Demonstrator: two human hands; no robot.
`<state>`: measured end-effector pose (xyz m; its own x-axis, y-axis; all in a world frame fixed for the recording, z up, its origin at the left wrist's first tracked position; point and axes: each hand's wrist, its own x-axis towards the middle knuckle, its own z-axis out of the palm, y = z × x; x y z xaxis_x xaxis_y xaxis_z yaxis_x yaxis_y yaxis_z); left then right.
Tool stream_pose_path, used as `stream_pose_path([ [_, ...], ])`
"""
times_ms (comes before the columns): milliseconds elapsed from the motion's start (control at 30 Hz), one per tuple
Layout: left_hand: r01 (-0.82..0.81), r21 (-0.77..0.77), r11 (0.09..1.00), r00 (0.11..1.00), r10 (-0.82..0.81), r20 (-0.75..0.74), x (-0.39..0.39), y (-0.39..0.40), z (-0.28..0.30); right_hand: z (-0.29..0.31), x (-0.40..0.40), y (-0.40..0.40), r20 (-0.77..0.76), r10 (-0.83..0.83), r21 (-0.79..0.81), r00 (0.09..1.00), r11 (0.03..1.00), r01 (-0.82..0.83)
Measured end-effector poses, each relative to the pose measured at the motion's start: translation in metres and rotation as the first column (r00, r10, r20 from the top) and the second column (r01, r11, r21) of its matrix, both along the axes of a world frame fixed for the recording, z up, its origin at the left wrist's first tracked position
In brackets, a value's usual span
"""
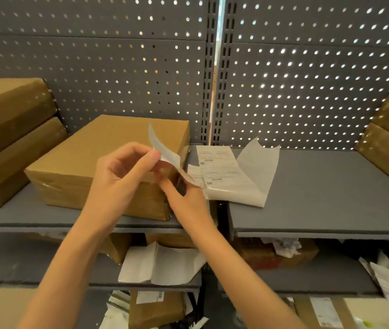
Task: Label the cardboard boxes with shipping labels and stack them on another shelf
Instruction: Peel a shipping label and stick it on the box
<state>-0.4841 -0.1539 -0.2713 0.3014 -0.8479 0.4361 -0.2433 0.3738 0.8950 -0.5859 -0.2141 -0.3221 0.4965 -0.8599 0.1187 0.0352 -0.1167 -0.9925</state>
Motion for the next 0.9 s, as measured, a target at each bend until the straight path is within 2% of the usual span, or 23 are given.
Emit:
stream_pose_path([
  [133, 0.091, 0.01, 0.996, 0.996, -0.091, 0.01, 0.016, 0.002, 0.001, -0.001, 0.021, 0.011, 0.092, -0.151, 0.046, 0.984, 0.988, 0.147],
  [300, 0.2, -0.07, 0.977, 0.979, -0.203, -0.038, 0.035, 0.007, 0.014, -0.001, 0.032, 0.016, 0.091, -0.241, 0.105, 0.966, 0.967, 0.231],
  [367, 0.228, -0.083, 0.97, 0.972, -0.232, -0.041, 0.04, 0.012, 0.018, -0.001, 0.034, 0.017, 0.055, -0.291, 0.088, 0.955, 0.954, 0.286],
  [467, 0.232, -0.108, 0.967, 0.97, -0.238, -0.046, 0.047, 0.023, 0.023, 0.0, 0.033, 0.02, 0.079, -0.403, 0.003, 0.912, 0.915, 0.405],
  [533, 0.227, -0.136, 0.964, 0.971, -0.235, -0.051, 0.051, 0.03, 0.027, 0.008, 0.028, 0.023, 0.096, -0.489, 0.033, 0.867, 0.872, 0.489],
  [600, 0.215, -0.161, 0.963, 0.972, -0.227, -0.065, 0.054, 0.037, 0.031, 0.024, 0.023, 0.025, 0.136, -0.465, 0.176, 0.875, 0.88, 0.441],
  [667, 0.204, -0.172, 0.964, 0.973, -0.22, -0.075, 0.058, 0.043, 0.034, 0.043, 0.019, 0.026, 0.235, -0.351, 0.305, 0.906, 0.912, 0.274],
  [733, 0.193, -0.177, 0.965, 0.975, -0.209, -0.072, 0.061, 0.048, 0.036, 0.057, 0.017, 0.028, 0.302, -0.26, 0.298, 0.917, 0.94, 0.168],
  [900, 0.177, -0.176, 0.968, 0.979, -0.191, -0.065, 0.071, 0.048, 0.032, 0.081, 0.022, 0.027, 0.257, -0.164, 0.149, 0.952, 0.98, 0.129],
])
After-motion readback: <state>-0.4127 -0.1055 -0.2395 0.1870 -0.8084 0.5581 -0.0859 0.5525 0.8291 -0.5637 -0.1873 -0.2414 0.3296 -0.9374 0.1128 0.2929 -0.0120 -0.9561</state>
